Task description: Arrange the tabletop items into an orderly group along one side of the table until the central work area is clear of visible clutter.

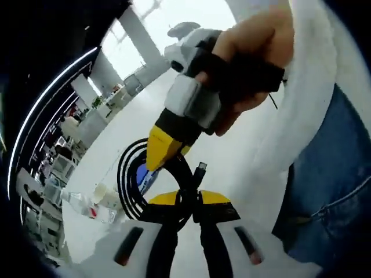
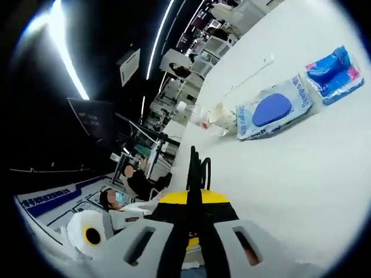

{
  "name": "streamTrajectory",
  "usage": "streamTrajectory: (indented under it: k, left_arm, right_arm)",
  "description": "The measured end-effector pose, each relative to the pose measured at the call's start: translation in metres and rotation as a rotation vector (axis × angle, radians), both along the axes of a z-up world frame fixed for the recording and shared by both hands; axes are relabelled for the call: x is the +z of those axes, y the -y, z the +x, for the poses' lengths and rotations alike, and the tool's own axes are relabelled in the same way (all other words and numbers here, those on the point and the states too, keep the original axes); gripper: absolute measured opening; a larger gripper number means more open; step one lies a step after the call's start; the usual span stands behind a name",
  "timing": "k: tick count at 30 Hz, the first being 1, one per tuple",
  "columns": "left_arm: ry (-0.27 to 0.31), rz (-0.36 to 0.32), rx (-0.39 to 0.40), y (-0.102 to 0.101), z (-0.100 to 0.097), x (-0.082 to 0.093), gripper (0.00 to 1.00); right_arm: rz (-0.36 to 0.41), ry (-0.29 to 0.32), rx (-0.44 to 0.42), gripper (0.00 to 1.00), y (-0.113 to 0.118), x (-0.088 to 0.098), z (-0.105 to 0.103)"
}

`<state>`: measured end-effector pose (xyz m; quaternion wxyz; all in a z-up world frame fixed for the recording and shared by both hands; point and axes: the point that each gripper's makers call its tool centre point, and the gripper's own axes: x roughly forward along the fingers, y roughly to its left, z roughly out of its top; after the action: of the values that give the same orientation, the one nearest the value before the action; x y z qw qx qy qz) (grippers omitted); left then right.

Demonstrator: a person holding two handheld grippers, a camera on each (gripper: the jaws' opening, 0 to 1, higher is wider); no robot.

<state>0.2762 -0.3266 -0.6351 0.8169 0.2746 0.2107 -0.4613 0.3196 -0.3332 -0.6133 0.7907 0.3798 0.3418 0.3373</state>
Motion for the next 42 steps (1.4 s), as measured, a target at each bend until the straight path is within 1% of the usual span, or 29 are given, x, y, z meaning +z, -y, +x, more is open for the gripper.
streamTrajectory:
  k: [1, 2, 3, 4, 5, 6, 7, 8, 9, 11, 13, 14, 15, 16, 17, 18, 19, 22, 24, 25, 27, 30, 31, 32, 34, 36, 38, 40, 42]
  left_arm:
    - [-0.027, -0.055, 0.028, -0.001, 0.002, 0.003, 0.13]
    - [-0.082, -0.153, 0.074, -0.001, 0.003, 0.008, 0.15]
    - [-0.137, -0.227, 0.11, -0.001, 0.004, 0.011, 0.18]
    - [-0.208, -0.331, 0.183, -0.006, 0.009, 0.015, 0.22]
    - [-0.237, -0.389, 0.225, -0.009, 0.013, 0.019, 0.25]
    - [-0.261, -0.468, 0.277, -0.015, 0.02, 0.025, 0.28]
    - [-0.254, -0.48, 0.306, -0.021, 0.024, 0.027, 0.3]
    - [-0.195, -0.478, 0.328, -0.031, 0.032, 0.031, 0.3]
    - [-0.17, -0.483, 0.346, -0.035, 0.036, 0.033, 0.3]
    - [-0.257, -0.554, 0.418, -0.04, 0.04, 0.028, 0.35]
    - [-0.364, -0.657, 0.449, -0.034, 0.042, 0.022, 0.42]
    - [-0.423, -0.705, 0.452, -0.029, 0.041, 0.02, 0.46]
    - [-0.526, -0.775, 0.444, -0.017, 0.037, 0.018, 0.48]
    - [-0.563, -0.798, 0.445, -0.014, 0.036, 0.018, 0.5]
    - [-0.636, -0.856, 0.428, -0.002, 0.033, 0.019, 0.5]
    - [-0.661, -0.87, 0.424, 0.003, 0.032, 0.019, 0.5]
    - [-0.694, -0.898, 0.395, 0.017, 0.033, 0.02, 0.49]
    - [-0.748, -0.896, 0.338, 0.039, 0.035, 0.02, 0.45]
    - [-0.796, -0.957, 0.327, 0.051, 0.042, 0.023, 0.41]
    - [-0.842, -0.988, 0.329, 0.057, 0.044, 0.022, 0.39]
    - [-0.878, -1.012, 0.334, 0.065, 0.048, 0.019, 0.32]
    - [-0.869, -0.97, 0.324, 0.073, 0.051, 0.012, 0.19]
    - [-0.835, -0.932, 0.322, 0.074, 0.053, 0.009, 0.12]
    - [-0.829, -0.947, 0.301, 0.077, 0.055, 0.012, 0.12]
    - [-0.848, -0.941, 0.318, 0.081, 0.058, 0.011, 0.09]
    - [-0.857, -0.907, 0.304, 0.087, 0.059, 0.007, 0.08]
    - [-0.837, -0.873, 0.305, 0.09, 0.062, 0.004, 0.05]
    - [-0.859, -0.898, 0.324, 0.091, 0.068, 0.004, 0.04]
    - [-0.874, -0.893, 0.334, 0.092, 0.073, 0.001, 0.04]
  right_arm:
    - [-0.006, 0.002, -0.002, 0.01, 0.002, 0.001, 0.001]
    - [-0.013, 0.007, -0.002, 0.01, 0.006, 0.002, 0.003]
    - [-0.019, 0.015, -0.002, 0.01, 0.008, 0.004, 0.004]
    - [-0.019, 0.022, -0.003, 0.01, 0.012, 0.006, 0.004]
    - [-0.018, 0.024, -0.005, 0.01, 0.014, 0.007, 0.004]
    - [-0.013, 0.028, -0.011, 0.01, 0.017, 0.009, 0.005]
    - [0.002, 0.032, -0.025, 0.01, 0.024, 0.011, 0.006]
    - [0.011, 0.036, -0.03, 0.01, 0.027, 0.014, 0.006]
    - [0.018, 0.041, -0.038, 0.01, 0.034, 0.016, 0.006]
    - [0.023, 0.053, -0.041, 0.01, 0.042, 0.019, 0.005]
    - [0.023, 0.071, -0.057, 0.01, 0.052, 0.023, 0.005]
    - [0.029, 0.079, -0.065, 0.01, 0.056, 0.025, 0.005]
    - [0.042, 0.086, -0.079, 0.01, 0.061, 0.028, 0.005]
    - [0.053, 0.088, -0.087, 0.02, 0.064, 0.03, 0.005]
    - [0.067, 0.093, -0.095, 0.02, 0.067, 0.032, 0.005]
    - [0.074, 0.098, -0.102, 0.02, 0.07, 0.034, 0.004]
    - [0.077, 0.107, -0.109, 0.02, 0.073, 0.036, 0.004]
    - [0.084, 0.124, -0.12, 0.02, 0.078, 0.041, 0.003]
    - [0.09, 0.122, -0.131, 0.02, 0.081, 0.042, 0.002]
    - [0.092, 0.121, -0.138, 0.02, 0.083, 0.043, 0.001]
    - [0.098, 0.13, -0.146, 0.02, 0.088, 0.045, -0.001]
    - [0.111, 0.142, -0.172, 0.02, 0.098, 0.049, -0.003]
    - [0.115, 0.138, -0.191, 0.02, 0.103, 0.048, -0.002]
    - [0.114, 0.13, -0.204, 0.02, 0.107, 0.046, -0.002]
    - [0.088, 0.126, -0.235, 0.02, 0.12, 0.039, 0.0]
    - [0.068, 0.121, -0.246, 0.02, 0.125, 0.035, 0.001]
    - [0.022, 0.124, -0.252, 0.02, 0.13, 0.03, 0.003]
    - [-0.009, 0.119, -0.26, 0.02, 0.135, 0.024, 0.007]
    - [-0.033, 0.106, -0.27, 0.02, 0.14, 0.017, 0.012]
